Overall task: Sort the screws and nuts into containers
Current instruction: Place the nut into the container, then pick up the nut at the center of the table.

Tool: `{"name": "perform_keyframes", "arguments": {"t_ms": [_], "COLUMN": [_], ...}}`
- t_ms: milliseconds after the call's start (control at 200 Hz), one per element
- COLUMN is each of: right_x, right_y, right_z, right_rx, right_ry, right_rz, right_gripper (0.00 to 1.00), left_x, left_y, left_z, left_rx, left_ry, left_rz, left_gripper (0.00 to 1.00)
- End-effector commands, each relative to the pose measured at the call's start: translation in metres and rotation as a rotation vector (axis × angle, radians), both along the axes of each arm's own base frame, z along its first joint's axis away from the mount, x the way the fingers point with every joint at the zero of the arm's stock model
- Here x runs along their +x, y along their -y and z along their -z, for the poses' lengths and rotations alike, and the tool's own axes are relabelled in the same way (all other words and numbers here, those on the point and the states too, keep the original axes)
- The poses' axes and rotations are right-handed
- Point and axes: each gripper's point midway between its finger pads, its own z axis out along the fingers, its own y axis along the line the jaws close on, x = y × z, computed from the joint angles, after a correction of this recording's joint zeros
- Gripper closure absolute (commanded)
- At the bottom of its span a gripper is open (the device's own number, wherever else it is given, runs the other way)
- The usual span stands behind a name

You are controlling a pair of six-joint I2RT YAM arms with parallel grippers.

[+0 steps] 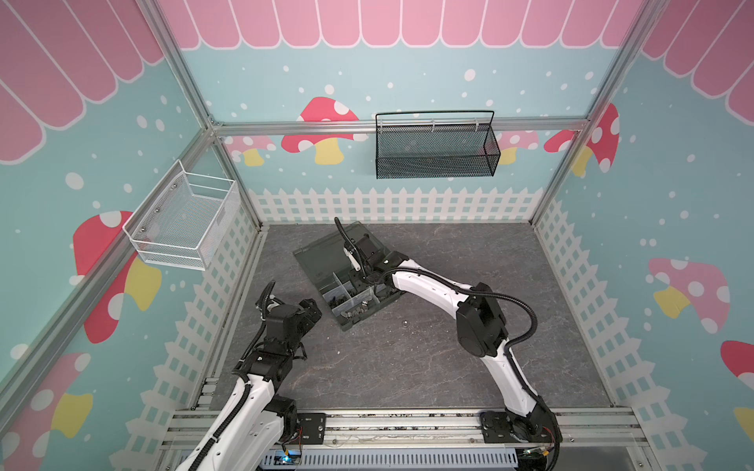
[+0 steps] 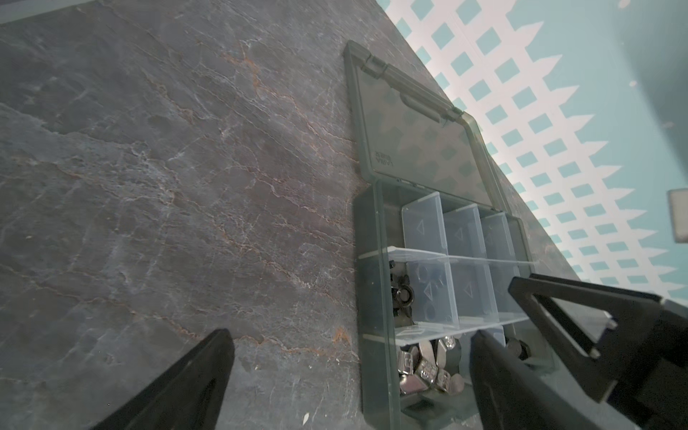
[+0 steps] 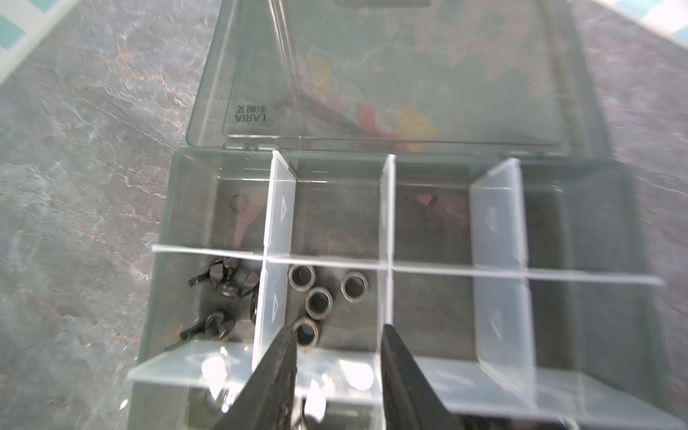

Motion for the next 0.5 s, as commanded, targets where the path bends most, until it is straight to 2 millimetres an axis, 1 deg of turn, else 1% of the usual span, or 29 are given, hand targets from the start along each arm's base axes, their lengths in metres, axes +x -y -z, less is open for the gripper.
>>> {"name": "perform_keyframes", "arguments": {"t_ms": [0,85,95,120,160,200,220,235,265,295,315,340,400,450,465,495], "right_x": [-0.001,-0.004,-0.005,-0.006,-0.008,-0.01,-0.011,-0.012,-0.014,-0.017,-0.019,-0.021,-0.028,-0.035,-0.037,-0.041], "right_y": [0.026,0.05,0.054,0.061,0.074,0.088,0.095,0.102,0.113,0.126,0.134,0.145,0.17,0.193,0.199,0.214], "right_z": [-0.029,-0.035,-0.033,-0.037,-0.036,-0.04,-0.035,-0.044,-0.044,-0.044,-0.042,-0.042,-0.036,-0.031,-0.031,-0.028], "right_rx": [0.019,0.019,0.015,0.023,0.025,0.037,0.03,0.047,0.048,0.049,0.05,0.052,0.059,0.071,0.081,0.092], "right_ry": [0.039,0.043,0.04,0.042,0.039,0.04,0.03,0.04,0.037,0.033,0.027,0.021,-0.003,-0.03,-0.036,-0.052], "right_rz": [0.083,0.149,0.158,0.177,0.21,0.246,0.264,0.277,0.307,0.338,0.357,0.385,0.445,0.498,0.514,0.548], "right_gripper": [0.59,0.57,0.57,0.57,0.56,0.54,0.53,0.53,0.52,0.52,0.51,0.51,0.5,0.48,0.48,0.47], "left_x": [0.0,0.002,0.002,0.003,0.004,0.005,0.005,0.006,0.008,0.008,0.01,0.01,0.012,0.012,0.013,0.014], "left_y": [0.008,0.016,0.018,0.02,0.026,0.033,0.038,0.041,0.047,0.057,0.059,0.071,0.09,0.11,0.111,0.121], "left_z": [-0.008,-0.015,-0.017,-0.019,-0.022,-0.026,-0.028,-0.029,-0.031,-0.032,-0.033,-0.034,-0.035,-0.034,-0.035,-0.034], "left_rx": [0.016,0.035,0.037,0.048,0.069,0.092,0.104,0.111,0.127,0.141,0.153,0.166,0.201,0.223,0.243,0.259], "left_ry": [0.007,0.01,0.012,0.012,0.013,0.014,0.014,0.014,0.012,0.005,0.001,-0.001,-0.012,-0.025,-0.025,-0.031], "left_rz": [0.073,0.112,0.115,0.126,0.143,0.163,0.176,0.183,0.202,0.23,0.234,0.273,0.324,0.385,0.38,0.406], "left_gripper": [0.0,0.0,0.0,0.0,0.0,0.0,0.0,0.0,0.0,0.0,0.0,0.0,0.0,0.0,0.0,0.0]}}
